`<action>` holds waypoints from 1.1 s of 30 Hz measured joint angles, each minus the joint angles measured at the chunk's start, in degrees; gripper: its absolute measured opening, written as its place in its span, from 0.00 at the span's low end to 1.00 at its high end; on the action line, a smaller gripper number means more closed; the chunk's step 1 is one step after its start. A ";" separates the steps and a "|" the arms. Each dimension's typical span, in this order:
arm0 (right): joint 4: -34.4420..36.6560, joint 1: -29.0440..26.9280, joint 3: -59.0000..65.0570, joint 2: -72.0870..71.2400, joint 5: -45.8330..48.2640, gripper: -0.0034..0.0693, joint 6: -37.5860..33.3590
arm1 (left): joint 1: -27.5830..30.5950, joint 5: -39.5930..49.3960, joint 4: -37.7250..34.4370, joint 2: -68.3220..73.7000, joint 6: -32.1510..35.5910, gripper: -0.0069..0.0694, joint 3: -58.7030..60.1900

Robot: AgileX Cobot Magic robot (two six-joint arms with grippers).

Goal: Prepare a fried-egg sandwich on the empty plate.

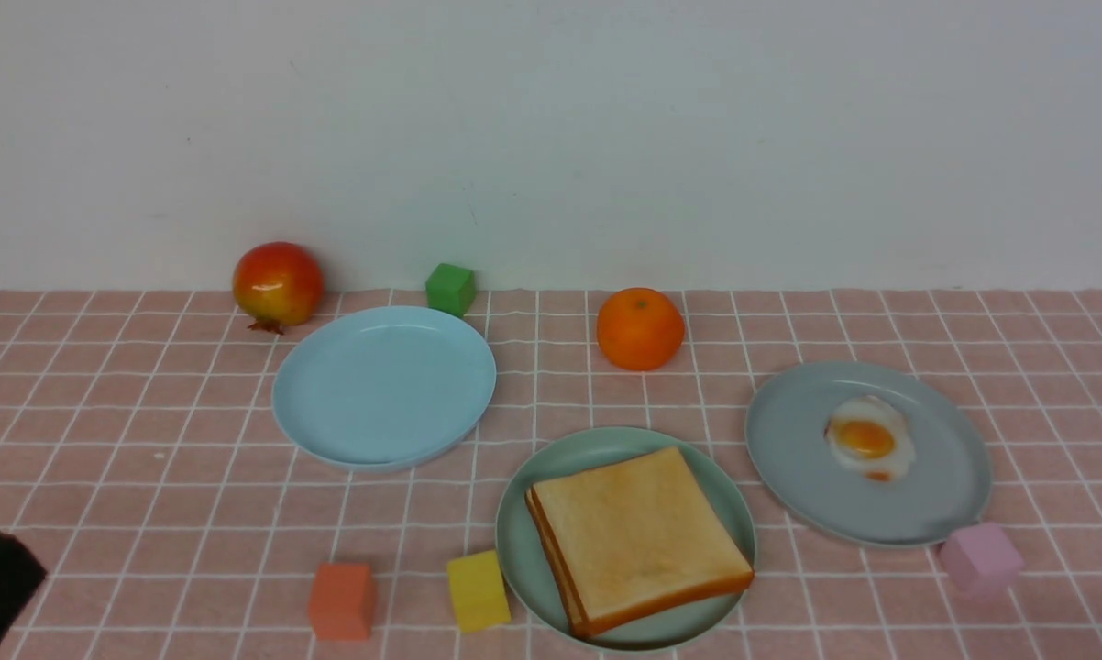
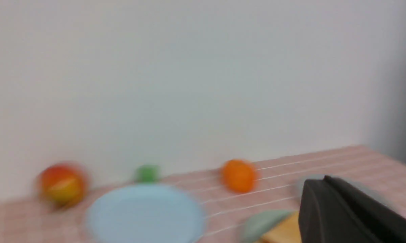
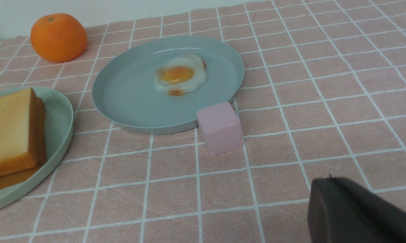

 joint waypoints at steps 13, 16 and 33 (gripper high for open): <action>-0.06 0.00 0.00 -0.05 0.00 0.08 0.02 | 17.08 17.50 2.52 -4.26 -8.67 0.11 10.46; -0.06 0.00 0.00 -0.05 0.00 0.09 0.02 | 17.08 17.61 2.52 -4.26 -9.47 0.11 10.46; -0.06 0.00 0.00 -0.05 0.00 0.12 0.02 | 17.08 17.72 2.46 -4.26 -9.53 0.11 10.41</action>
